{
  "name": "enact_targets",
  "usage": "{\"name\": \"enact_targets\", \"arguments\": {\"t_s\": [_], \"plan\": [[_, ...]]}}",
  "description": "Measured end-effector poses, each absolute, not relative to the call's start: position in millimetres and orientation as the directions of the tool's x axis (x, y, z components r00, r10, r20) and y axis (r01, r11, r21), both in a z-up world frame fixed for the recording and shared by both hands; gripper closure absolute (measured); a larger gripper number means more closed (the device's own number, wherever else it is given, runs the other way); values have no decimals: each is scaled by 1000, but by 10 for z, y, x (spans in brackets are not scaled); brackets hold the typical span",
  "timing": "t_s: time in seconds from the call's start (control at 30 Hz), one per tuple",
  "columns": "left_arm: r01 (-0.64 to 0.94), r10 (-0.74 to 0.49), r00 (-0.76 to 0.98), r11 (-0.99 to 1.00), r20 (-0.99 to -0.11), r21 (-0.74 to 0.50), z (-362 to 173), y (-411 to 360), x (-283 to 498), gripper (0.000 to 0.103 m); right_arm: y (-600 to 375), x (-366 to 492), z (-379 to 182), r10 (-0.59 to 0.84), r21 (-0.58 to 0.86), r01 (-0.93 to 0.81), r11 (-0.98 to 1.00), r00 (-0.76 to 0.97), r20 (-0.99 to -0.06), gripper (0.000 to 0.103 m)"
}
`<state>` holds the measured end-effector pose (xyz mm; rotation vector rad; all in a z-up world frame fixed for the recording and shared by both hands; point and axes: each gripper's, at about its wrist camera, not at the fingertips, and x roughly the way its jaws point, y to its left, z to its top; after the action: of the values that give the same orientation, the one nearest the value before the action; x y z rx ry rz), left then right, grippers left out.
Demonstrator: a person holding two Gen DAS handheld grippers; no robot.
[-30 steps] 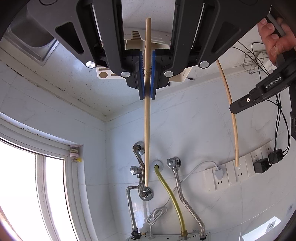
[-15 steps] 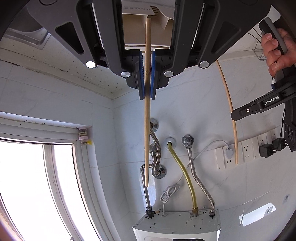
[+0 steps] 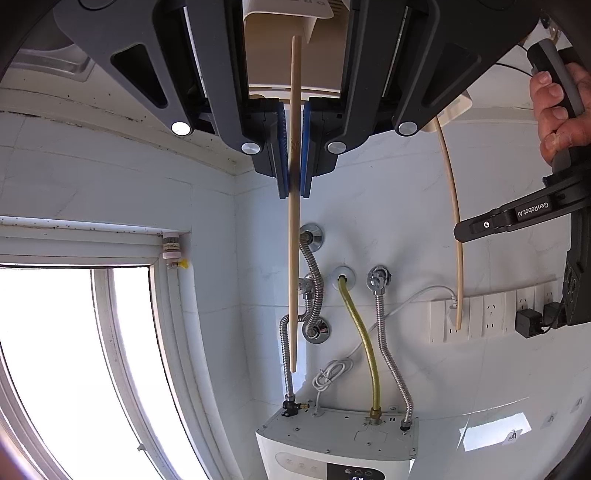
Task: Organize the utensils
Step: 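Carry the chopstick with the right tool over the cream utensil holder, then lower the chopstick into the holder and open the right tool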
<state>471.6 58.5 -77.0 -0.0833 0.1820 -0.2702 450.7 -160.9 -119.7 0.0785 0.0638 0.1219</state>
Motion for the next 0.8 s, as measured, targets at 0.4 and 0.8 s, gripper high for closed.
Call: {"name": "enact_targets", "arguments": {"t_s": [0.4, 0.8], "plan": [[252, -269, 947, 961, -176, -112, -893, 599, 4812, 97, -1583, 4550, -1343, 101, 89, -96, 991, 993, -63, 97], [175, -191, 963, 980, -190, -97, -928, 610, 4756, 26, -1568, 4426, -1317, 71, 68, -69, 995, 997, -22, 57]]}}
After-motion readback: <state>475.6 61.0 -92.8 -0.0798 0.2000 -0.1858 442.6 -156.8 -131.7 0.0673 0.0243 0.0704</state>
